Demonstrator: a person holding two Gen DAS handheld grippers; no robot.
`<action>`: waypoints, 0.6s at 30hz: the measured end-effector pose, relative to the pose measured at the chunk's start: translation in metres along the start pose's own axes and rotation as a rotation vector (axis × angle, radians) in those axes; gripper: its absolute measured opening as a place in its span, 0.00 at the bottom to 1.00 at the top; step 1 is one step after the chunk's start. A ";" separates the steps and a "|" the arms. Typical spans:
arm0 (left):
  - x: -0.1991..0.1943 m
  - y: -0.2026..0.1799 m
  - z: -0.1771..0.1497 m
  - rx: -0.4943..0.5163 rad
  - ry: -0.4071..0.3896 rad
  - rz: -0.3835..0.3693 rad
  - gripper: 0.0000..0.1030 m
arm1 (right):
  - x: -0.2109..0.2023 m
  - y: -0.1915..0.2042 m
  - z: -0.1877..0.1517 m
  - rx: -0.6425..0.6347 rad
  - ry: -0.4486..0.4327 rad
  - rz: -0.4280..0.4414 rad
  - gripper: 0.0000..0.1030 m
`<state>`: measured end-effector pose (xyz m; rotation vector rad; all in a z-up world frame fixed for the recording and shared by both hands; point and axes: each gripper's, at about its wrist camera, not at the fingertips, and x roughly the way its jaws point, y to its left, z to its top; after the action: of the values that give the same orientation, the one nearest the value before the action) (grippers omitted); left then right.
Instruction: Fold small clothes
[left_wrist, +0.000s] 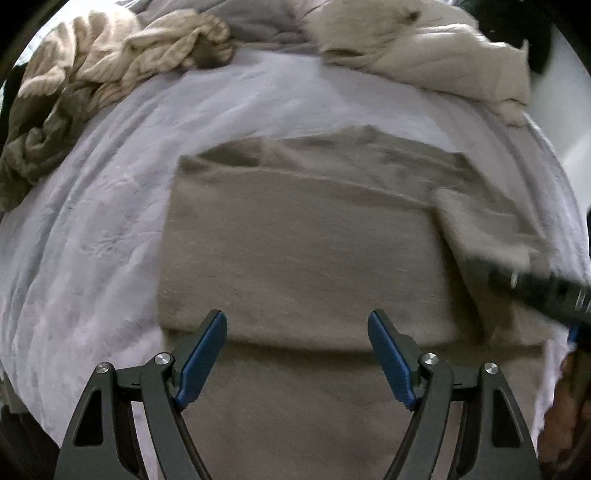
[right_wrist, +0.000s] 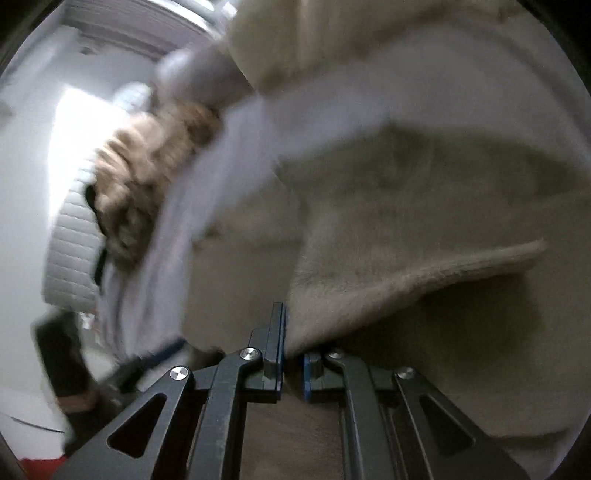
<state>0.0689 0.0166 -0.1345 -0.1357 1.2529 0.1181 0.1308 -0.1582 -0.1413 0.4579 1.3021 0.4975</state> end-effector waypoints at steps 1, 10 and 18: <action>0.009 0.004 0.000 -0.008 0.018 0.011 0.77 | 0.010 -0.006 -0.008 0.023 0.029 -0.022 0.16; 0.027 0.024 0.002 -0.043 0.024 -0.088 0.77 | -0.022 -0.051 -0.026 0.367 -0.145 0.068 0.55; 0.013 0.064 0.014 -0.141 0.009 -0.326 0.77 | -0.034 -0.028 0.009 0.260 -0.207 0.031 0.09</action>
<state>0.0751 0.0826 -0.1451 -0.4604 1.2150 -0.0763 0.1359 -0.2009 -0.1285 0.7280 1.1643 0.2974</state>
